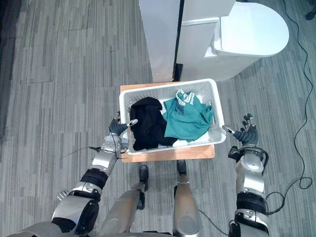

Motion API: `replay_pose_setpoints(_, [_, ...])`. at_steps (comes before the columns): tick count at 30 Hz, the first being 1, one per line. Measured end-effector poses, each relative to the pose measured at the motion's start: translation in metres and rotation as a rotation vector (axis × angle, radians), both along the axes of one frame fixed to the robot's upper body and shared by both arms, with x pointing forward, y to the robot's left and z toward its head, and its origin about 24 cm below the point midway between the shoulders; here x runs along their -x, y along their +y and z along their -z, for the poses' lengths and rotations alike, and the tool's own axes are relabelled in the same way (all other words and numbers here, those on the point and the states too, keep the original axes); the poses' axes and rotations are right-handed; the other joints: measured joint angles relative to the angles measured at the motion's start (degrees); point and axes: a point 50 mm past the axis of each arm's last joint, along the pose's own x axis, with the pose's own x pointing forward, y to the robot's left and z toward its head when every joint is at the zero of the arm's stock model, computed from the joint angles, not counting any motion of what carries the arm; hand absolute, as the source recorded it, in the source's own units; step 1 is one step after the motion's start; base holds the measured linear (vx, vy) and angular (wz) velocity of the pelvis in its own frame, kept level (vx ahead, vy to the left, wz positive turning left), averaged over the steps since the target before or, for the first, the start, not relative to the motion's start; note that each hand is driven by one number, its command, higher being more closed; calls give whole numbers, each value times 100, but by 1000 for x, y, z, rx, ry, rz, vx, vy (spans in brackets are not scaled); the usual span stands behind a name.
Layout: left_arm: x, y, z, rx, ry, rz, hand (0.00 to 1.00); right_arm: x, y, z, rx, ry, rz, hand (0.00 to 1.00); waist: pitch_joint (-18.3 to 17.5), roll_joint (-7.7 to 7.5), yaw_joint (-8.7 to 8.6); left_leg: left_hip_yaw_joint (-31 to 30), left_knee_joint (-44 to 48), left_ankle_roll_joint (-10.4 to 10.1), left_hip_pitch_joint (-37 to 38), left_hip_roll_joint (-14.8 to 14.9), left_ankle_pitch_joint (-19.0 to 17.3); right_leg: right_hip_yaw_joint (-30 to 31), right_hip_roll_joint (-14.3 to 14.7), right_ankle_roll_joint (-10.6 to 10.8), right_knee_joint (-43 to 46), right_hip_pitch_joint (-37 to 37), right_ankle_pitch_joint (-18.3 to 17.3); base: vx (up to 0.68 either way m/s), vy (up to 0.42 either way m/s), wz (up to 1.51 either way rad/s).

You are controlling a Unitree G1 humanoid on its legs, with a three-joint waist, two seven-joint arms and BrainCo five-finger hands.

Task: Pick up the laundry basket with both hands and put the clothes into the washing machine.

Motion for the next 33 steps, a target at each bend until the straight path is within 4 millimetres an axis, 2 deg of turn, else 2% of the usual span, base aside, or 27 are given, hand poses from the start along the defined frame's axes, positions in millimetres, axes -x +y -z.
replay_pose_setpoints(3, [-6,-1,2,-14,38,2,0,-10,2,-17,27,-43,-19,0,22,-36,-37,48,34,0,-87,7,0,53,7,0,-134,-38,110,-14,-7,-9])
replay_pose_setpoints(7, [-11,3,-5,-27,24,-4,0,-22,9,-33,58,-82,-58,0,91,-86,-76,59,60,-3,-105,15,-2,63,-1,5,-180,-23,140,-2,-3,-1])
replay_pose_setpoints(11, [-16,2,-14,-31,-5,-2,0,-31,19,-39,75,-92,-101,0,150,-120,-59,44,109,-1,-217,11,1,55,-11,17,-180,-102,163,-9,-5,2])
replay_pose_setpoints(13, [-21,0,-21,-27,-18,-5,0,-39,30,-43,88,-92,-146,0,195,-126,-43,28,150,0,-249,10,1,48,-16,15,-180,-106,175,-3,-6,2])
replay_pose_setpoints(19, [-26,-6,-29,-40,-37,15,0,-56,50,-39,85,-54,-204,0,226,-167,52,-35,157,0,-310,11,3,-36,-14,8,-180,-124,184,-7,-16,6])
replay_pose_setpoints(22, [-30,-8,-38,-32,-65,16,0,-63,52,-46,83,-67,-195,0,294,-219,55,-66,48,-7,-301,7,63,-69,-14,8,-180,-139,184,-7,-17,8])
replay_pose_setpoints(25, [-33,-8,-45,-33,-95,20,0,-70,50,-46,79,-46,-184,0,329,-265,68,-94,-63,-14,-301,10,135,-72,-13,2,-180,-184,188,-4,-23,6])
replay_pose_setpoints(33, [-42,-4,-66,-53,-152,0,0,-78,43,-29,40,64,-160,0,357,-298,68,-147,-439,-24,-284,17,379,-103,-9,-18,-183,-326,210,8,-36,3])
